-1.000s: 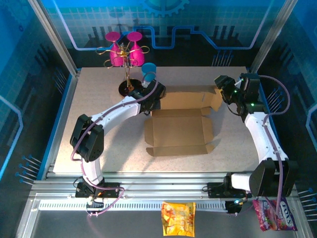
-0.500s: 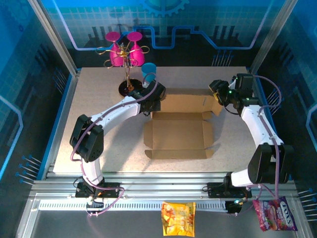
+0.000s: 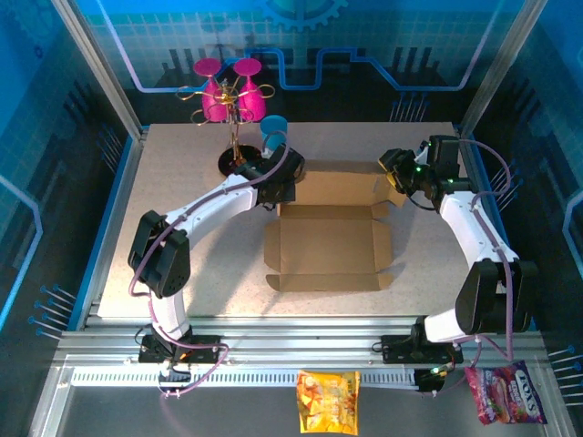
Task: Fold the paper box
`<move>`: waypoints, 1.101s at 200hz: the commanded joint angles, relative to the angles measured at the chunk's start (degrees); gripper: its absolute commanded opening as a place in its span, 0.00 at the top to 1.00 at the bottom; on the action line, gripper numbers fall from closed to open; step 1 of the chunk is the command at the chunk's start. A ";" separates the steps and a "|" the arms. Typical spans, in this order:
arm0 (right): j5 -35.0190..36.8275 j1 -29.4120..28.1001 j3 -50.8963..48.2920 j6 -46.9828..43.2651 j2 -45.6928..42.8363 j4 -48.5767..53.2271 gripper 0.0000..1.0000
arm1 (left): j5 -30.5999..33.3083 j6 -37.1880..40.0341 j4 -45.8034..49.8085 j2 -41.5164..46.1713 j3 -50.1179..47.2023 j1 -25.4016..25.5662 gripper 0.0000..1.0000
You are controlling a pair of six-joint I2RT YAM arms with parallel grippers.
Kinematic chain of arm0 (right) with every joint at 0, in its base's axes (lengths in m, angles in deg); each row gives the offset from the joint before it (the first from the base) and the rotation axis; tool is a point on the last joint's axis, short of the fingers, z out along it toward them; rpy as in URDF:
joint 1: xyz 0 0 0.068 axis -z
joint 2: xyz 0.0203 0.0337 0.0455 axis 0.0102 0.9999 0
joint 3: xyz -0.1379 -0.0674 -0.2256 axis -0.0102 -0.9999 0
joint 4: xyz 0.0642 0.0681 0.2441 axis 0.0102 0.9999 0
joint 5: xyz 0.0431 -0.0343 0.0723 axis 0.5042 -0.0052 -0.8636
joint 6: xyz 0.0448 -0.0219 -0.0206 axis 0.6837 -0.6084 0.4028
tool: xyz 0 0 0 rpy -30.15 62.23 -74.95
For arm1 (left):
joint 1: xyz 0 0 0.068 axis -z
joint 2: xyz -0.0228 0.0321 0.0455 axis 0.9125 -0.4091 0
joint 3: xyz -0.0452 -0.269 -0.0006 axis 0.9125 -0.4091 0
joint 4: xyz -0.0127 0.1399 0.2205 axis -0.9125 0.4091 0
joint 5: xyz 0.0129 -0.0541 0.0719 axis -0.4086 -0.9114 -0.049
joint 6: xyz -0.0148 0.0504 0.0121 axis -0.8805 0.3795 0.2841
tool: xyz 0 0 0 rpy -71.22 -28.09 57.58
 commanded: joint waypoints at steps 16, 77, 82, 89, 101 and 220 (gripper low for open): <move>-3.66 0.58 0.71 -0.49 0.82 -0.04 0.47 | -3.49 -0.63 0.49 1.68 3.87 -0.55 1.00; -6.12 0.29 1.71 1.76 1.99 -1.23 0.58 | -4.39 -0.20 1.57 0.92 5.34 -0.78 1.00; -6.27 0.26 1.93 1.92 1.98 -1.16 0.60 | -4.36 -0.19 1.71 0.91 5.34 -0.84 1.00; -6.19 0.26 2.22 2.18 1.95 -1.14 0.62 | -4.36 -0.18 1.71 0.88 5.35 -0.80 1.00; -6.32 0.17 2.40 2.94 1.72 -1.14 0.65 | -4.34 0.00 1.79 0.89 5.36 -0.83 1.00; -5.52 0.26 4.11 9.25 0.15 -4.62 0.87 | -4.52 -1.06 2.41 1.45 5.64 -1.96 1.00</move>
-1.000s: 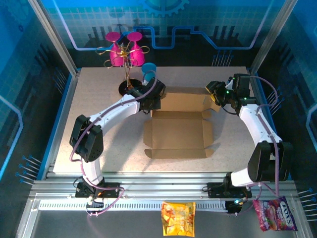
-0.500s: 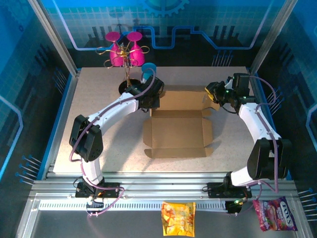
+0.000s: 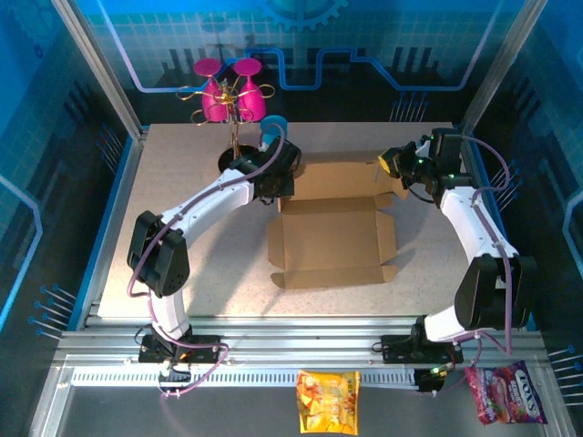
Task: Fold the paper box
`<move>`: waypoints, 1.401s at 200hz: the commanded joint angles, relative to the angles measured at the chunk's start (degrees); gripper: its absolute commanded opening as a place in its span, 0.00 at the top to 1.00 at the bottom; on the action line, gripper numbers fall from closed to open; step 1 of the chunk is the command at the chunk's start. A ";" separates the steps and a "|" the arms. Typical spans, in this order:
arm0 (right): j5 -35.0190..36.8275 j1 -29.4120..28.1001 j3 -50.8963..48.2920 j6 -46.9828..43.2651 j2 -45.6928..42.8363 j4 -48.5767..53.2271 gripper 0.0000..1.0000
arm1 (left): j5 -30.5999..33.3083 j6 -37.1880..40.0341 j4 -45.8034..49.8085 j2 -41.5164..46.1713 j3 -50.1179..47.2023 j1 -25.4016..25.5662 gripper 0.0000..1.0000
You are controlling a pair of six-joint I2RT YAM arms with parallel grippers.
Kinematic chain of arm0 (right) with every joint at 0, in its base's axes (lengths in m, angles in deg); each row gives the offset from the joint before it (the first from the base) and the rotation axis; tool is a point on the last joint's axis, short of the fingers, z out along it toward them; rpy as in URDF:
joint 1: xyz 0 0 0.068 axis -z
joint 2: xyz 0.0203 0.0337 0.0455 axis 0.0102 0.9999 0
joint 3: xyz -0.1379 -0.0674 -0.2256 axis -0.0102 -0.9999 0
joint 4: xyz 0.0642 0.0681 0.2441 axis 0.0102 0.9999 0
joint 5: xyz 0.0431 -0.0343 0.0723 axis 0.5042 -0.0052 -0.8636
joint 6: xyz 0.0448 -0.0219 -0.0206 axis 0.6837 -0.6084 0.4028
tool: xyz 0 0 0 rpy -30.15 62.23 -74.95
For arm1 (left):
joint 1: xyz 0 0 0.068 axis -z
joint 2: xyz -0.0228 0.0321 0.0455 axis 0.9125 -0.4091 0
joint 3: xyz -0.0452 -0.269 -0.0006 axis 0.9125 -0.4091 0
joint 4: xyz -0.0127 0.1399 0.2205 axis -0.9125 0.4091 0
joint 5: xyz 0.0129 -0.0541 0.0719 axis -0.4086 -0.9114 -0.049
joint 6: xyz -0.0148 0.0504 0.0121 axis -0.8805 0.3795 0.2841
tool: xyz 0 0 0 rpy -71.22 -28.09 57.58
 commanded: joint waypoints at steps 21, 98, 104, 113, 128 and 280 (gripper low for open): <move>2.68 0.81 -0.51 -1.57 -4.93 -2.42 0.57 | -2.70 -1.23 0.37 1.99 2.93 -1.11 1.00; 10.80 3.29 -20.12 -15.76 -18.55 -0.47 0.50 | -4.61 0.00 3.61 2.20 6.80 -2.56 1.00; 10.87 3.19 -20.72 -16.63 -17.86 -0.85 0.50 | -4.77 0.16 3.74 2.12 6.97 -2.55 1.00; 10.57 3.38 -21.13 -17.58 -16.14 -1.49 0.49 | -4.78 0.32 3.90 2.05 7.22 -2.56 1.00; 10.19 3.36 -20.48 -19.61 -13.12 -2.66 0.48 | -4.88 0.51 4.45 1.83 8.02 -2.61 1.00; 8.83 -1.90 -10.81 -23.22 -3.36 -4.45 0.59 | -5.87 0.93 5.52 0.93 10.27 -2.72 1.00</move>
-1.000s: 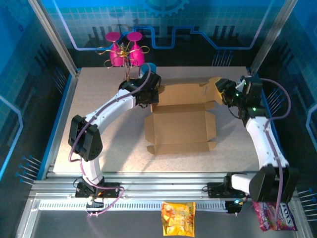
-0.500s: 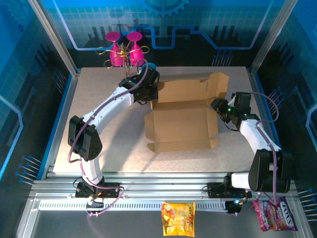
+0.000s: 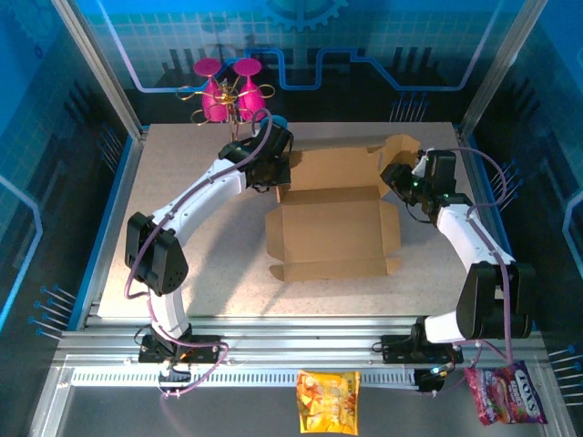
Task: Fold the paper box
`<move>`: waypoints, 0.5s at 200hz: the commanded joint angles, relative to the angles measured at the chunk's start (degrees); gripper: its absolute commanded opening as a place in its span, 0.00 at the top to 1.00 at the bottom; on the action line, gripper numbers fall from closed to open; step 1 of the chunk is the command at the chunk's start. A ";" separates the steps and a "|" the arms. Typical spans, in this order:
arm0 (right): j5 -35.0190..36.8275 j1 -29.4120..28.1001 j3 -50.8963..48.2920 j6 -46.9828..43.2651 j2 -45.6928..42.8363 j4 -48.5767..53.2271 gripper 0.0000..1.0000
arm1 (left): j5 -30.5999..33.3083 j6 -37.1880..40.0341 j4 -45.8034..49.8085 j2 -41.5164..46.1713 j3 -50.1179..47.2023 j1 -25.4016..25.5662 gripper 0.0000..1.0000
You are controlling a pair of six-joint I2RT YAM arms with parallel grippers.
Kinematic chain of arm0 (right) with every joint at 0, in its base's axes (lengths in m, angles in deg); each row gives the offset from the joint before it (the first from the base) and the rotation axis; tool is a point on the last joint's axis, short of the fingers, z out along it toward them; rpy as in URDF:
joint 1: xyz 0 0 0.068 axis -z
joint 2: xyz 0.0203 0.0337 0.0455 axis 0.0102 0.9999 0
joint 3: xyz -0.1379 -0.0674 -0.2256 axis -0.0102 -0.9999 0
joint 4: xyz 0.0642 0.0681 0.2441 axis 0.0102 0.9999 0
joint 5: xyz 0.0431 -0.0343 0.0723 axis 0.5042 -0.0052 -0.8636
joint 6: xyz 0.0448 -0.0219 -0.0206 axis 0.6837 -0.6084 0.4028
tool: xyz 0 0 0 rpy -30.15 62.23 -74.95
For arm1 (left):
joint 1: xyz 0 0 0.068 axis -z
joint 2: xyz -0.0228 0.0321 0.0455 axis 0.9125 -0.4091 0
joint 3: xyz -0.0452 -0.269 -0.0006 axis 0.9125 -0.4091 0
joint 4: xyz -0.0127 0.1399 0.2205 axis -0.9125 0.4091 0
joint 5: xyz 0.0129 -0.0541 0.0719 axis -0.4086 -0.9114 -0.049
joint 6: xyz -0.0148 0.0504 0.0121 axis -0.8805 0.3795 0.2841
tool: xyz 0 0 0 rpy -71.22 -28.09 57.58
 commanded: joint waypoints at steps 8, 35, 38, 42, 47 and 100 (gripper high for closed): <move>0.04 -2.21 1.45 -1.52 0.45 1.52 0.59 | -1.43 0.63 0.30 0.90 2.95 -0.25 1.00; 0.46 -4.51 1.60 -1.87 1.46 2.15 0.60 | -2.10 0.20 0.13 0.70 3.20 -0.53 1.00; 0.55 -4.79 1.62 -1.88 1.55 2.15 0.60 | -2.23 0.14 0.12 0.71 3.22 -0.57 1.00; 0.65 -5.18 1.53 -1.88 1.59 2.15 0.60 | -2.37 -0.01 0.09 0.69 3.20 -0.53 1.00; 0.83 -5.81 1.54 -2.01 1.67 2.15 0.60 | -2.54 -0.12 0.04 0.64 3.26 -0.62 1.00; 3.89 -9.77 3.76 -4.66 1.78 4.88 0.57 | -3.12 -0.06 0.12 0.34 3.74 -0.93 1.00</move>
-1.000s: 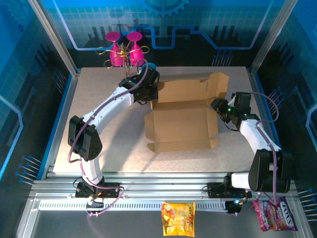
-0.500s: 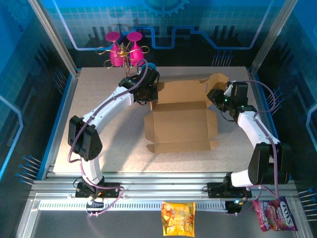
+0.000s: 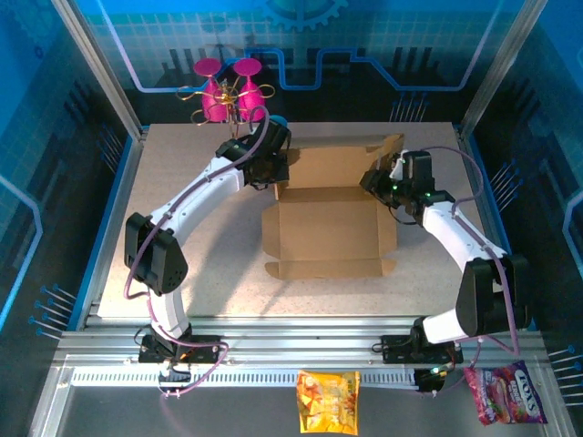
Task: Fold the paper box
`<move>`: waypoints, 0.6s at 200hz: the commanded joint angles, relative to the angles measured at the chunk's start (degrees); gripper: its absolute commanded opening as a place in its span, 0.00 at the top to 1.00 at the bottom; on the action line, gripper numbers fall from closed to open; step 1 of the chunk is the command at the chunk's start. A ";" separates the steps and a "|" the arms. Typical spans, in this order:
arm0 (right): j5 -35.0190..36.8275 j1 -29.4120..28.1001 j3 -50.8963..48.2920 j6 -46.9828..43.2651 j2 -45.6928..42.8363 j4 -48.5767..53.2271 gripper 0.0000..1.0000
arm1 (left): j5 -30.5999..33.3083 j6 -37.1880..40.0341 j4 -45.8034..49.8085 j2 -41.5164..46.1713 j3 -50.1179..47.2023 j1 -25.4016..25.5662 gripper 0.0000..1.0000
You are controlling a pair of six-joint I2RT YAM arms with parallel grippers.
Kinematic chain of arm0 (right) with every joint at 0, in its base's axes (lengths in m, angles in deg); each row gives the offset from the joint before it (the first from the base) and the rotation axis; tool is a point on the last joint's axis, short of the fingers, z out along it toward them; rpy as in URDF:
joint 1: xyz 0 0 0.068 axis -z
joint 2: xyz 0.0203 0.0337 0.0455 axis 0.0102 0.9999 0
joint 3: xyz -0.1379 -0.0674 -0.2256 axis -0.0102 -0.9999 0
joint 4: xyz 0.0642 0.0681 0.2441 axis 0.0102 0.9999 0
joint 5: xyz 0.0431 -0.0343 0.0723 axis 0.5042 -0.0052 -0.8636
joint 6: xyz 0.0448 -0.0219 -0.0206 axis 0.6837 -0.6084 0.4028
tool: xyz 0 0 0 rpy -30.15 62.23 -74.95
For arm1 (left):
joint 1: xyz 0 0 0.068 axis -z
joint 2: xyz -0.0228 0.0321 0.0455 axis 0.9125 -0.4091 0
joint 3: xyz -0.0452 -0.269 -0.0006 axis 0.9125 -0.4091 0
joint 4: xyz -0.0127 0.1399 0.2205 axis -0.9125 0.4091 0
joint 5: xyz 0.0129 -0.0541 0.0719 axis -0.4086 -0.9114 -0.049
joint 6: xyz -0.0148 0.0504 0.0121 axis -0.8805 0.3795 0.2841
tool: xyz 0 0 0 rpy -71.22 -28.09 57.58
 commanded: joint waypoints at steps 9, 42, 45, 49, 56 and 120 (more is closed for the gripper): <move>2.16 -1.12 2.64 -2.84 -1.30 2.38 0.55 | -2.74 -0.04 -0.19 0.40 2.79 -0.12 1.00; 5.28 -0.97 5.06 -5.69 -6.32 5.11 0.52 | -2.66 0.34 0.32 0.50 2.72 -0.35 1.00; 5.75 -0.96 5.07 -5.87 -6.87 5.33 0.51 | -2.63 0.45 0.43 0.55 2.76 -0.38 1.00; 6.34 -0.85 5.15 -6.13 -7.59 5.56 0.50 | -2.62 0.53 0.41 0.55 2.73 -0.42 1.00; 7.28 -0.85 5.19 -6.57 -8.80 5.88 0.49 | -2.64 0.62 0.50 0.55 2.83 -0.38 1.00; 10.65 -1.05 8.62 -9.95 -9.44 7.99 0.39 | -2.93 0.58 0.51 0.65 2.70 -0.49 1.00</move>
